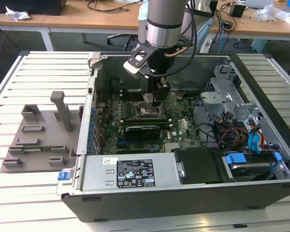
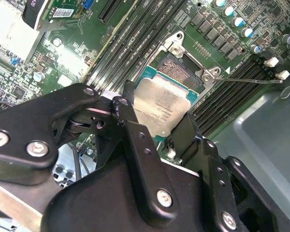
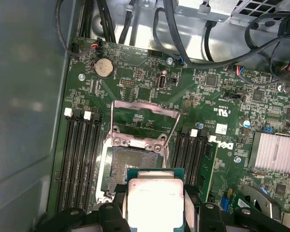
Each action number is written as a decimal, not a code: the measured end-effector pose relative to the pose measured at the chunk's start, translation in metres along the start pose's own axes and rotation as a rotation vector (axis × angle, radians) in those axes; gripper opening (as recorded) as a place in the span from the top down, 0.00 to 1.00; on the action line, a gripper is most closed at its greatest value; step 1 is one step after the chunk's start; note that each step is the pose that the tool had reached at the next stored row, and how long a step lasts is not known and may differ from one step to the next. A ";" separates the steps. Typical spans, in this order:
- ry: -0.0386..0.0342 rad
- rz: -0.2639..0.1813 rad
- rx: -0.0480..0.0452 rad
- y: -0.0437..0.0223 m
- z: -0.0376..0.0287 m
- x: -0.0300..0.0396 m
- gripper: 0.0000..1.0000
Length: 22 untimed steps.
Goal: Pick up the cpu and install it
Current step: 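Place the cpu into insertion slot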
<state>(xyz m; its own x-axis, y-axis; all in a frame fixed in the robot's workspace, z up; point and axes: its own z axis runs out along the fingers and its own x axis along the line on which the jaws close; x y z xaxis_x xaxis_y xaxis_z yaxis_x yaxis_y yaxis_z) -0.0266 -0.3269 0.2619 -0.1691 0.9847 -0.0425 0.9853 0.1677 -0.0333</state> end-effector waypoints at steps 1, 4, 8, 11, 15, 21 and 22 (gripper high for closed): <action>-0.0003 0.000 0.0001 0.0000 0.0001 0.0000 0.45; -0.0019 0.000 0.0003 0.0000 0.0005 0.0000 0.45; -0.0046 0.000 0.0008 0.0000 0.0011 0.0000 0.45; -0.0059 0.000 0.0011 0.0000 0.0015 0.0001 0.45; -0.0069 0.000 0.0011 0.0001 0.0019 0.0001 0.45; -0.0078 0.000 0.0012 0.0001 0.0030 0.0001 0.45; -0.0082 0.000 0.0013 0.0001 0.0037 0.0002 0.45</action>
<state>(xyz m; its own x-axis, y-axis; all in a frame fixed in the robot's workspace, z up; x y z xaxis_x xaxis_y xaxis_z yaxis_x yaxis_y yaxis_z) -0.0266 -0.3269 0.2582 -0.1691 0.9843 -0.0507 0.9853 0.1675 -0.0346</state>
